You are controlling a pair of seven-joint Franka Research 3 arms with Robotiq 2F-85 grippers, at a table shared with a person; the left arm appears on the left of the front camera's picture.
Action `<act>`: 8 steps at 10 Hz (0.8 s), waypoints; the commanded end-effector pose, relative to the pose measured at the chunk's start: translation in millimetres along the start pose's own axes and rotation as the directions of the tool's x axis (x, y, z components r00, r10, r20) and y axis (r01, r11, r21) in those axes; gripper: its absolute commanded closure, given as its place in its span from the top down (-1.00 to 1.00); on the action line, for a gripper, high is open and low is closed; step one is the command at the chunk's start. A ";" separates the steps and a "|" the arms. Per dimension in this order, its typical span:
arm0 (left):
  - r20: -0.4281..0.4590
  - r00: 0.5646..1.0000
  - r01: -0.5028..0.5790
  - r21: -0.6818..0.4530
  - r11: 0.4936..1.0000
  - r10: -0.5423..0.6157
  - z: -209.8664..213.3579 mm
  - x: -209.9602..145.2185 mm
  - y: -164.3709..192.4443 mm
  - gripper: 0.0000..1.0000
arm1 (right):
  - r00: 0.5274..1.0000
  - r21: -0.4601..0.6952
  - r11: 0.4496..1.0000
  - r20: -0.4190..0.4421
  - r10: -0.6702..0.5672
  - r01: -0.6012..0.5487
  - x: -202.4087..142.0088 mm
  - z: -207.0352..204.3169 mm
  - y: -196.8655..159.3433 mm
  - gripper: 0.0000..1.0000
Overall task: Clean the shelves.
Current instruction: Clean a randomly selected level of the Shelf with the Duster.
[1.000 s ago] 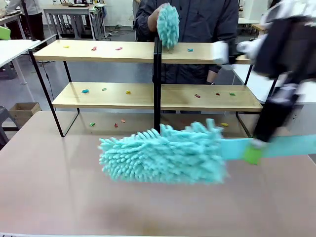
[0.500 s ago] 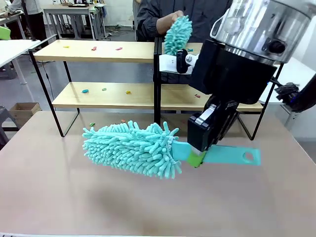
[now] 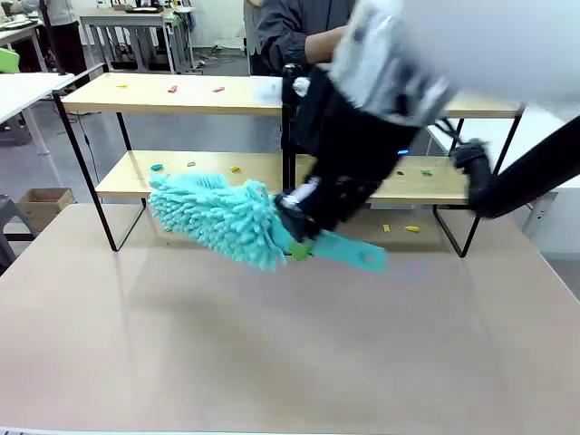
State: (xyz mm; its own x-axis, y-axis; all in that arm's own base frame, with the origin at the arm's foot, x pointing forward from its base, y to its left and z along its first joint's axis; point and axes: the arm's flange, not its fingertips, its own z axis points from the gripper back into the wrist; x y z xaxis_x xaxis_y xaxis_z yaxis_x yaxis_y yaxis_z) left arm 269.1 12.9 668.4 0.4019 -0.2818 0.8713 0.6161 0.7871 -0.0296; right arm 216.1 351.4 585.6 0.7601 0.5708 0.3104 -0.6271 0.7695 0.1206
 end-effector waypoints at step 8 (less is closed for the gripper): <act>-0.007 1.000 0.000 0.003 1.000 0.000 0.8 0.0 -1.0 1.00 | 0.945 -0.317 0.891 0.139 -0.296 0.325 43.2 -48.3 -5.6 -0.74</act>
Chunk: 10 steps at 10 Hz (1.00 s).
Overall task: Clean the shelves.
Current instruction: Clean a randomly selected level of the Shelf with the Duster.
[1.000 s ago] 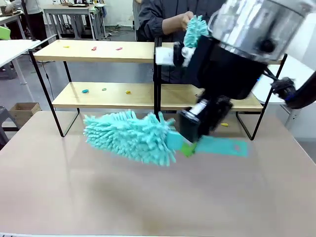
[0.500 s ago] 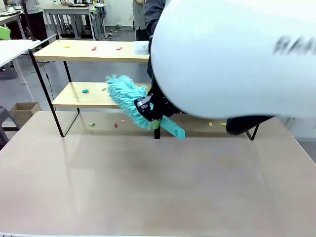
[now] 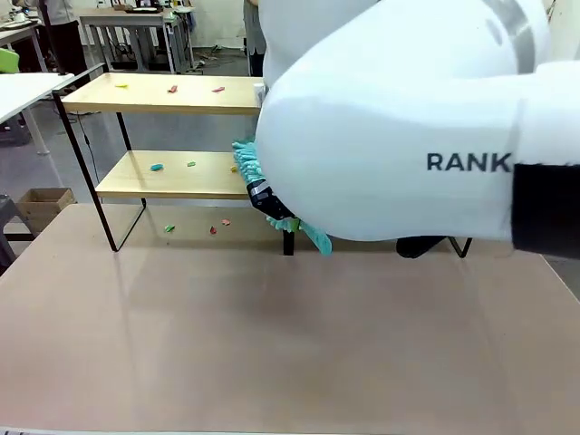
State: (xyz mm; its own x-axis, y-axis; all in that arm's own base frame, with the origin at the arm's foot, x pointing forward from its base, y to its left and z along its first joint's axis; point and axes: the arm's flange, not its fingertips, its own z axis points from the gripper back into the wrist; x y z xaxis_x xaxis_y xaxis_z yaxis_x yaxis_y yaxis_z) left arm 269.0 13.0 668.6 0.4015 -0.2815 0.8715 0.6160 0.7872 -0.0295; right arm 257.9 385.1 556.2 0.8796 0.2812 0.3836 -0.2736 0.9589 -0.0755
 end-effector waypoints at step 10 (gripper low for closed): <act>-0.007 1.000 0.000 0.003 1.000 0.000 0.6 0.0 -1.0 1.00 | 0.964 -0.110 0.964 0.142 -0.224 0.240 64.6 -99.1 105.0 -0.74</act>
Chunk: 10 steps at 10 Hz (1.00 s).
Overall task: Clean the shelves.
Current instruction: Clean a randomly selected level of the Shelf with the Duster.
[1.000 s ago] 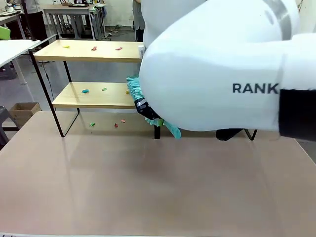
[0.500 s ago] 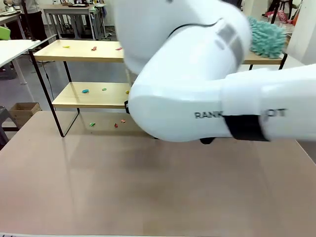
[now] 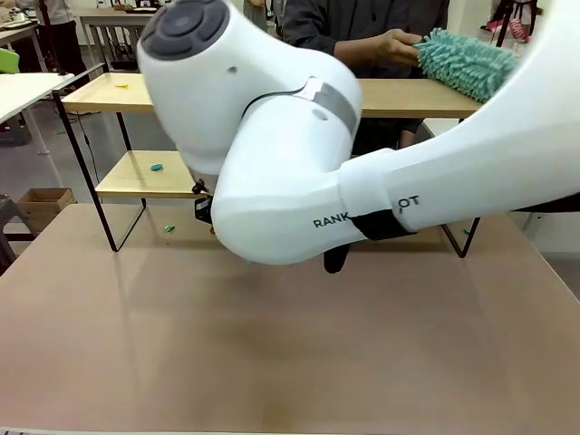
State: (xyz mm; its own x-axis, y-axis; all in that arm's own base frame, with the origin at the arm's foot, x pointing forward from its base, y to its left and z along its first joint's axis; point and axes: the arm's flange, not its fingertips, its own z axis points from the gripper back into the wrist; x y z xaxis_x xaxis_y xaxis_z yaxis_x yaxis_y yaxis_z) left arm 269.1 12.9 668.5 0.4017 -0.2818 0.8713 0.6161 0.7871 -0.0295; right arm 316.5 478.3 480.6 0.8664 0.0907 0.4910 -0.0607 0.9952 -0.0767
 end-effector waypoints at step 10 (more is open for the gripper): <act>-0.007 1.000 0.000 0.003 1.000 0.000 0.7 0.0 -1.0 1.00 | 0.991 0.030 0.991 0.009 0.133 -0.133 53.5 -28.4 75.6 -0.74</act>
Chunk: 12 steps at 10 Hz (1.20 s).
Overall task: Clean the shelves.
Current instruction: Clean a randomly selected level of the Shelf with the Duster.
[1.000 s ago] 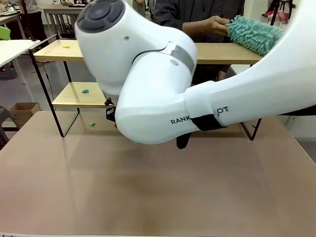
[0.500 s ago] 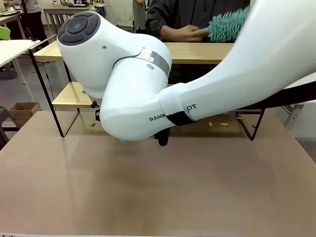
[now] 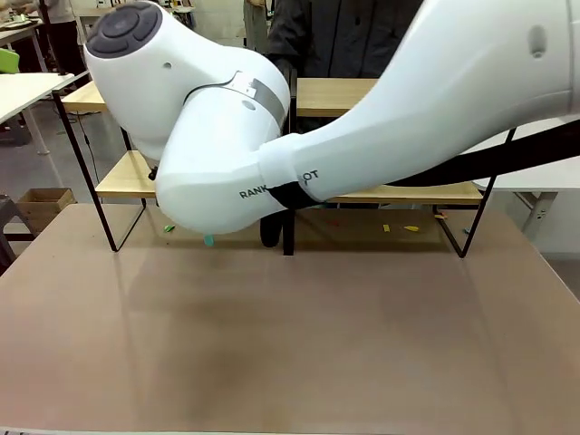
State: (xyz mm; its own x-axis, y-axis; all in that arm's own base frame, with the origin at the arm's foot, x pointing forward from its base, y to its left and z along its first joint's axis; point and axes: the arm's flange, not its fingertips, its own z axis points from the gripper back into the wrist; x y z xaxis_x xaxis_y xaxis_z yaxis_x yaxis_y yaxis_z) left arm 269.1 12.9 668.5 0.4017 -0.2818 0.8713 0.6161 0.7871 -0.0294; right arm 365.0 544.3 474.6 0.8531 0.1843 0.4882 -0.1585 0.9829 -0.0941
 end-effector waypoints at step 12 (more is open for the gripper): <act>-0.007 1.000 0.000 0.003 1.000 0.000 0.7 -0.1 -1.0 1.00 | 0.926 0.595 0.741 0.014 0.378 -0.311 34.5 41.6 -36.9 -0.74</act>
State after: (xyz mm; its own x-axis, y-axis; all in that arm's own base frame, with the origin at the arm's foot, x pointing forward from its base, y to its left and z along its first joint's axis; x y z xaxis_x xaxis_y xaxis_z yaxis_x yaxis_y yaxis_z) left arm 269.0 12.9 668.5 0.4016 -0.2818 0.8714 0.6161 0.7871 -0.0294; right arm 392.8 562.7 533.6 0.7107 0.5216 0.4721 -0.6758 0.6926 0.2521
